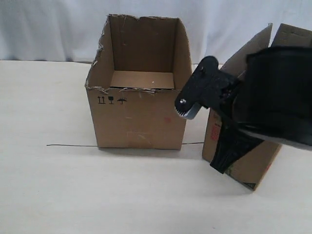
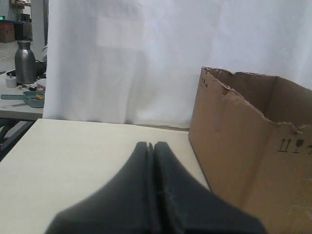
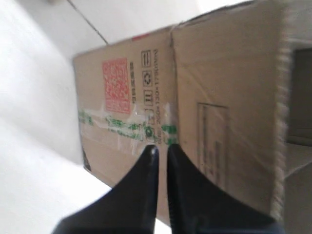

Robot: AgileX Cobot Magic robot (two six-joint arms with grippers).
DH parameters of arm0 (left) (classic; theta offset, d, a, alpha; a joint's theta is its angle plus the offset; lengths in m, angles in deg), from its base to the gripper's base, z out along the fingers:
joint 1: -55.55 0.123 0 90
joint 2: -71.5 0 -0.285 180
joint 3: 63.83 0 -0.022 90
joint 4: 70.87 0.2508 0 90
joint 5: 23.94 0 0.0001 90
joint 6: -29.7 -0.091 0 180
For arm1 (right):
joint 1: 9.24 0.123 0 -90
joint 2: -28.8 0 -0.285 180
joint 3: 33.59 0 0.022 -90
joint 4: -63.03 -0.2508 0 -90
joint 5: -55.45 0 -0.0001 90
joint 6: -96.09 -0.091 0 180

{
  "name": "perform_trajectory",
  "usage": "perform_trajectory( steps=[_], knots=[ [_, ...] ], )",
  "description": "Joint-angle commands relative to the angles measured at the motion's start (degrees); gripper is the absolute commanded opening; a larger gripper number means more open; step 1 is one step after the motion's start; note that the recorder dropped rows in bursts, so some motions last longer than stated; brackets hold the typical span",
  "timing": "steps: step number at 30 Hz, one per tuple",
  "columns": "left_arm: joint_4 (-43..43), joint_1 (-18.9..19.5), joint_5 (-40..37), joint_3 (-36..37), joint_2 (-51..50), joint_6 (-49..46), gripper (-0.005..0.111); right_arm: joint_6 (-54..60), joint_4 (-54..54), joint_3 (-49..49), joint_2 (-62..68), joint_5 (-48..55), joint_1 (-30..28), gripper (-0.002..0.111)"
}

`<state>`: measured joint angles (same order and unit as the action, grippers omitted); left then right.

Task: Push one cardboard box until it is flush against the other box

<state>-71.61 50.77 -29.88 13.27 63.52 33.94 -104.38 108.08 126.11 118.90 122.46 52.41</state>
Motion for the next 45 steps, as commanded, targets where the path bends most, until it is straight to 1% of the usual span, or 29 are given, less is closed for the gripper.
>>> perform_trajectory(
  steps=[1, 4, 7, 9, 11, 14, 18, 19, 23, 25, 26, 27, 28, 29, 30, 31, 32, 35, 39, 45],
  knots=[
    [0.2, -0.3, 0.6, 0.1, 0.2, 0.3, 0.000, -6.9, 0.9, 0.0, -10.1, -1.0, 4.5, 0.005],
    [0.2, -0.3, 0.6, 0.1, 0.2, 0.3, 0.000, -14.7, 3.6, -0.3, -17.5, -4.9, 5.7, 0.005],
    [0.2, -0.3, 0.3, 0.1, 0.2, 0.3, 0.000, -25.1, 12.7, -3.0, -24.8, -5.8, 4.0, 0.005],
    [0.2, -0.3, 0.3, 0.1, 0.2, 0.3, 0.000, -31.9, 17.6, -5.6, -29.5, -6.1, 0.0, 0.005],
    [0.2, -0.3, 0.3, 0.1, 0.2, 0.3, 0.000, -36.5, 19.1, -7.8, -33.3, -8.6, -5.2, 0.005],
    [0.2, -0.3, 0.3, 0.1, 0.2, 0.3, 0.000, -41.2, 19.9, -12.0, -37.4, -14.7, -15.7, 0.005],
    [0.2, -0.3, 0.3, 0.1, 0.2, 0.3, 0.000, -43.3, 19.2, -17.0, -37.6, -21.7, -30.2, 0.005],
    [0.2, -0.3, 0.3, 0.1, 0.2, 0.3, 0.000, -43.6, 18.8, -19.3, -36.2, -26.2, -37.4, 0.005],
    [0.2, -0.3, 0.3, 0.1, 0.2, 0.3, 0.000, -46.2, 18.1, -23.4, -31.3, -38.6, -54.8, 0.005],
    [0.2, -0.3, 0.3, 0.1, 0.2, 0.3, 0.000, -45.3, 7.8, -25.8, -26.2, -56.1, -70.2, 0.005],
    [0.2, -0.3, 0.3, 0.1, 0.2, 0.3, 0.000, -45.2, 6.1, -27.0, -25.0, -59.6, -72.7, 0.005],
    [0.2, -0.3, 0.3, 0.1, 0.2, 0.3, 0.000, -45.2, 3.7, -29.4, -21.6, -67.6, -78.0, 0.005],
    [0.2, -0.3, 0.3, 0.1, 0.2, 0.3, 0.000, -45.3, 3.2, -30.6, -19.5, -73.2, -80.3, 0.005],
    [0.2, -0.3, 0.3, 0.1, 0.2, 0.3, 0.000, -46.8, 3.2, -32.6, -14.6, -81.9, -83.9, 0.005],
    [0.2, -0.3, 0.3, 0.1, 0.2, 0.3, 0.000, -47.0, 3.2, -33.2, -12.5, -85.1, -85.0, 0.005],
    [0.2, -0.3, 0.3, 0.1, 0.2, 0.3, 0.000, -48.1, 3.6, -33.8, -6.9, -91.1, -87.1, 0.005],
    [0.2, -0.3, 0.3, 0.1, 0.2, 0.3, 0.000, -48.1, 3.6, -33.8, -1.9, -94.7, -87.6, 0.005],
    [0.2, -0.3, 0.5, 0.1, 0.2, 0.3, 0.000, -45.7, 0.7, -33.6, 7.6, -105.0, -87.8, 0.005],
    [0.2, -0.3, 0.5, 0.1, 0.2, 0.3, 0.000, -45.6, -0.5, -31.5, 18.0, -113.0, -87.8, 0.005],
    [0.2, -0.3, 0.5, 0.1, 0.2, 0.3, 0.000, -45.6, -0.5, -27.4, 27.4, -121.0, -87.5, 0.005]
  ],
)
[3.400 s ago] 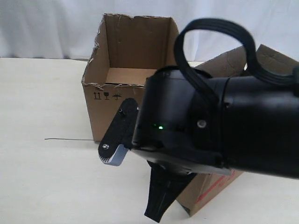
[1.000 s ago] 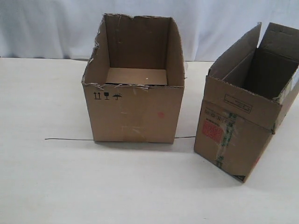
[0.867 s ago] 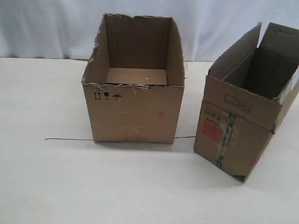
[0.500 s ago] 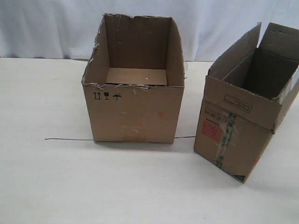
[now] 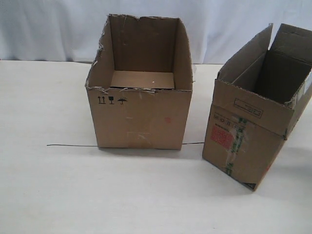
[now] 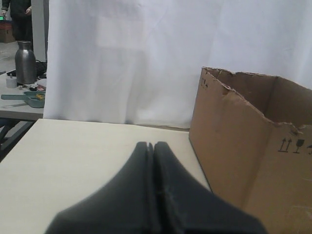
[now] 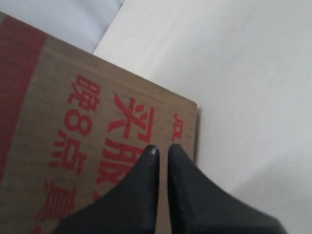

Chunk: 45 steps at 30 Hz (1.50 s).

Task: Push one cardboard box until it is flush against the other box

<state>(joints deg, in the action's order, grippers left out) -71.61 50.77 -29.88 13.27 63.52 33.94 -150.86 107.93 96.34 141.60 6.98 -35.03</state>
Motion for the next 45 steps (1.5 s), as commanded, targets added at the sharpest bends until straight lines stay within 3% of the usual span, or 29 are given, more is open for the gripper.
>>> perform_trajectory(
  steps=[1, 12, 21, 29, 35, 39, 45],
  knots=[
    [0.2, -0.3, 0.5, 0.1, 0.2, 0.3, 0.000, 0.6, -0.4, 3.1, 6.2, -6.4, 0.0, 0.005],
    [0.2, -0.3, 0.5, 0.1, 0.2, 0.3, 0.000, -5.4, 5.3, 11.2, 16.3, -15.1, 0.0, 0.005],
    [0.2, -0.3, 0.5, 0.1, 0.2, 0.3, 0.000, -7.5, 7.0, 16.1, 20.8, -16.4, 0.2, 0.005],
    [0.2, -0.3, 0.4, 0.1, 0.2, 0.3, 0.000, -8.8, 4.3, 22.8, 23.1, -15.2, 8.9, 0.005],
    [0.2, -0.3, 0.4, 0.1, 0.2, 0.3, 0.000, -8.7, 0.1, 27.7, 23.1, -7.5, 13.3, 0.005],
    [0.2, -0.3, 0.4, 0.1, 0.2, 0.3, 0.000, -8.6, -0.8, 28.9, 22.6, -7.8, 12.2, 0.005],
    [0.2, -0.3, 0.4, 0.1, 0.2, 0.3, 0.000, -8.8, 6.2, 26.0, 18.5, -7.8, 5.5, 0.005]
  ],
)
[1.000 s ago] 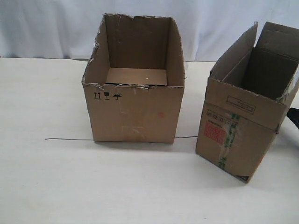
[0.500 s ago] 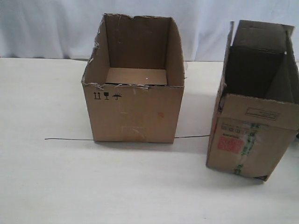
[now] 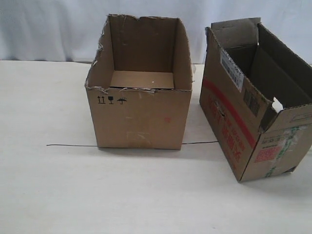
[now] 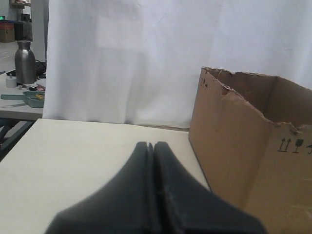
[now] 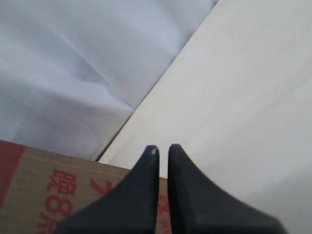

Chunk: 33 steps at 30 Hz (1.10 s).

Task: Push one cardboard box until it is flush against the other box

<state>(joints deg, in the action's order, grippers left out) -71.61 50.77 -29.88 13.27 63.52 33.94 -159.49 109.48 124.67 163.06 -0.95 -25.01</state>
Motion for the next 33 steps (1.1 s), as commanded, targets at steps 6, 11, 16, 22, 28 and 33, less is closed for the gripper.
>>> perform_trajectory(
  steps=[6, 11, 16, 22, 28, 33],
  knots=[
    [0.2, -0.3, 0.4, 0.1, 0.2, 0.3, 0.000, -5.7, 17.6, -9.5, -5.2, -0.1, -14.1, 0.005],
    [0.2, -0.3, 0.4, 0.1, 0.2, 0.3, 0.000, -4.6, 23.6, -14.6, -5.2, -5.4, -17.7, 0.005],
    [0.2, -0.3, 0.5, 0.1, 0.2, 0.3, 0.000, -4.6, 26.0, -15.6, -5.2, -7.1, -15.0, 0.005],
    [0.2, -0.3, 0.5, 0.1, 0.2, 0.3, 0.000, -4.6, 22.3, -15.5, -5.2, -7.1, -9.2, 0.005],
    [0.2, -0.3, 0.5, 0.1, 0.2, 0.3, 0.000, -3.5, 16.2, -15.5, -5.2, -6.5, -3.3, 0.005],
    [0.2, -0.3, 0.5, 0.1, 0.2, 0.3, 0.000, -1.9, 11.0, -14.8, -5.2, -4.2, 0.9, 0.005]
  ],
)
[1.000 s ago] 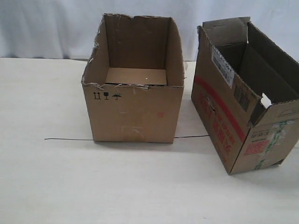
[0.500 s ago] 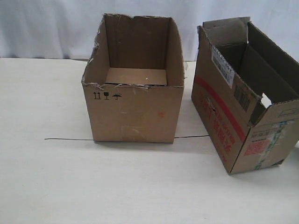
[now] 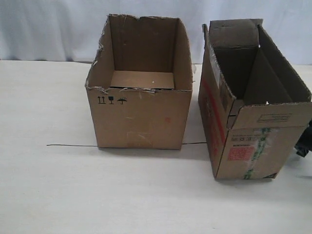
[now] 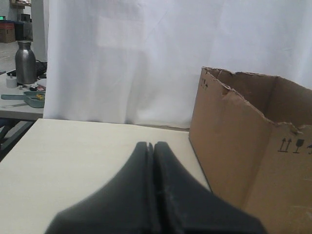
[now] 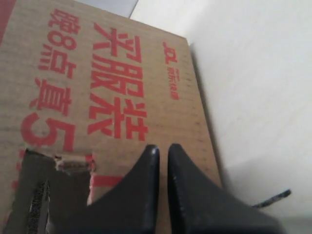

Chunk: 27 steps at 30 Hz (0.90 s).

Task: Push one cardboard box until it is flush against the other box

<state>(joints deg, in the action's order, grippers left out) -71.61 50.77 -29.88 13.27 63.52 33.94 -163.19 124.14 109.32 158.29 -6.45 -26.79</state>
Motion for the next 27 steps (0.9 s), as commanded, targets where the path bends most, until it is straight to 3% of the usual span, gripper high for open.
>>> perform_trajectory(
  steps=[1, 5, 11, 21, 24, 27],
  knots=[
    [0.2, -0.3, 0.5, 0.1, 0.2, 0.3, 0.000, 1.7, -3.6, 1.2, -0.2, 1.4, 3.4, 0.005],
    [0.2, -0.3, 0.5, 0.1, 0.2, 0.3, 0.000, -1.2, -3.1, 4.5, 1.5, 1.4, 6.2, 0.005],
    [0.2, -0.3, 0.5, 0.1, 0.2, 0.3, 0.000, 3.6, -11.8, 4.2, 2.3, 1.4, 7.5, 0.005],
    [0.2, -0.3, 0.3, 0.1, 0.2, 0.3, 0.000, 6.7, 0.1, -3.9, -14.7, 3.6, -6.8, 0.005],
    [0.2, -0.3, 0.3, 0.1, 0.2, 0.3, 0.000, 7.3, 6.7, -8.5, -20.4, 8.5, -7.5, 0.005],
    [0.2, -0.3, 0.3, 0.1, 0.2, 0.3, 0.000, 12.0, 5.3, -13.7, -22.6, 8.7, -6.0, 0.005]
  ],
)
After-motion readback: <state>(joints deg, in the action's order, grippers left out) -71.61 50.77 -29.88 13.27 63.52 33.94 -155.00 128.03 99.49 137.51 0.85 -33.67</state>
